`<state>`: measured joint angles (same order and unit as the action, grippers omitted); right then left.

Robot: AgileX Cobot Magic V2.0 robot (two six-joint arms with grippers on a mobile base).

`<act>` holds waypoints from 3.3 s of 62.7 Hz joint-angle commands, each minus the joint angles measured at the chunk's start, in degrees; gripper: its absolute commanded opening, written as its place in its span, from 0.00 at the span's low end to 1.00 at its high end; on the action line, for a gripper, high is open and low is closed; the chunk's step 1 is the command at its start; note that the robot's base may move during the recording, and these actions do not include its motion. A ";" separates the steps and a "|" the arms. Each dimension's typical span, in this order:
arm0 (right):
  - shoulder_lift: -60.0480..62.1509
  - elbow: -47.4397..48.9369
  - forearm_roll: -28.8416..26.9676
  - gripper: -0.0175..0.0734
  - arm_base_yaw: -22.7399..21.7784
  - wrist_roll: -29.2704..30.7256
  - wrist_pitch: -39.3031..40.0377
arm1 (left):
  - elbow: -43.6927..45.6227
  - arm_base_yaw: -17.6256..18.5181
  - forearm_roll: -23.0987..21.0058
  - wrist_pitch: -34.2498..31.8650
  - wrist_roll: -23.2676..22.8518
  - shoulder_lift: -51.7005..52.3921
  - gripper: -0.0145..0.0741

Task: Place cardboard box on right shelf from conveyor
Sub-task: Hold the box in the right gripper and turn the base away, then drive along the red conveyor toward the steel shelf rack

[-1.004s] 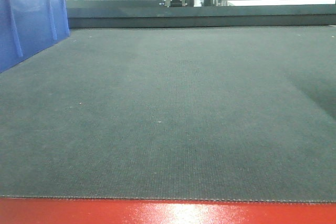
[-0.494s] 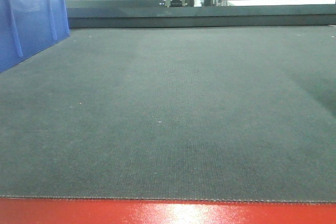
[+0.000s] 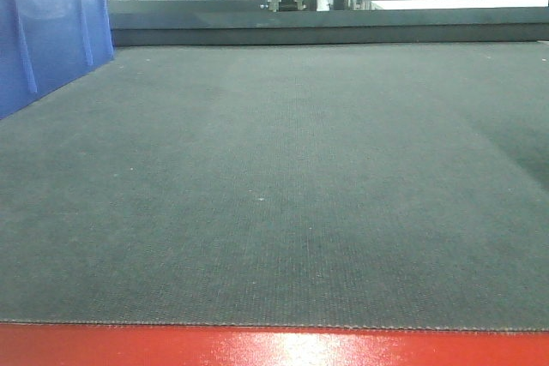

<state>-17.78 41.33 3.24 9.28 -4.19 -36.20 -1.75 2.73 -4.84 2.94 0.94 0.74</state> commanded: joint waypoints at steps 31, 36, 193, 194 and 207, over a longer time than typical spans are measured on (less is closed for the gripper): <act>-0.63 1.67 0.54 0.36 -0.41 0.42 5.75 | 0.21 -0.11 -0.37 -5.19 -0.29 0.66 0.03; -0.63 1.67 0.54 0.36 -0.41 0.42 5.75 | 0.21 -0.11 -0.37 -5.19 -0.29 0.66 0.03; -0.63 1.67 0.54 0.36 -0.41 0.42 5.75 | 0.21 0.18 -0.37 -5.19 -0.29 0.66 0.03; -0.63 1.67 0.54 0.36 -0.41 0.42 5.75 | 0.21 0.18 -0.37 -5.19 -0.29 0.66 0.03; -0.63 1.67 0.54 0.36 -0.41 0.42 5.75 | 0.21 0.53 -0.37 -5.19 -0.29 0.66 0.03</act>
<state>-17.78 41.33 3.11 9.28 -4.19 -36.20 -1.75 2.66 -4.84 2.94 0.94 0.74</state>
